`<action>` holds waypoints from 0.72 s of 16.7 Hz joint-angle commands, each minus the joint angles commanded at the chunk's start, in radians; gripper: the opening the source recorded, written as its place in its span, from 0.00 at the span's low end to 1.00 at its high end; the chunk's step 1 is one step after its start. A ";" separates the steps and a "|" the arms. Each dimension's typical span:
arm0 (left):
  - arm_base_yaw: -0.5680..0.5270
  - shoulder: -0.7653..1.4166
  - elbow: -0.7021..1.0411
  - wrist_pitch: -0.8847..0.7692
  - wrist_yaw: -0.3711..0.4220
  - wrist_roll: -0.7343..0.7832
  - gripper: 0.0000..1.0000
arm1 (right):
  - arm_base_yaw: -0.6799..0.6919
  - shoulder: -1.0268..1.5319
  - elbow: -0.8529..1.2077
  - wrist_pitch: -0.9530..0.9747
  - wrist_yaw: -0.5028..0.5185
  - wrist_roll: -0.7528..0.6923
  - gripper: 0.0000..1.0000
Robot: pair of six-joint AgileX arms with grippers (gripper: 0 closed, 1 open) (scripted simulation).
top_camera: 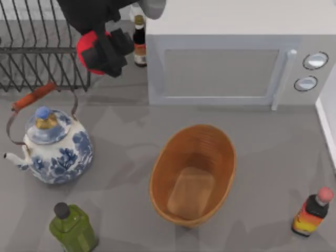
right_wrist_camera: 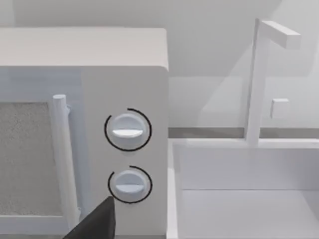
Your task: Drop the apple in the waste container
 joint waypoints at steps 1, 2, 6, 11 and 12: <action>-0.066 0.042 0.029 -0.026 -0.010 0.003 0.00 | 0.000 0.000 0.000 0.000 0.000 0.000 1.00; -0.139 0.088 0.058 -0.051 -0.023 0.006 0.00 | 0.000 0.000 0.000 0.000 0.000 0.000 1.00; -0.379 0.280 0.170 -0.116 -0.102 0.007 0.00 | 0.000 0.000 0.000 0.000 0.000 0.000 1.00; -0.460 0.360 0.231 -0.145 -0.148 0.010 0.00 | 0.000 0.000 0.000 0.000 0.000 0.000 1.00; -0.460 0.360 0.231 -0.145 -0.148 0.010 0.00 | 0.000 0.000 0.000 0.000 0.000 0.000 1.00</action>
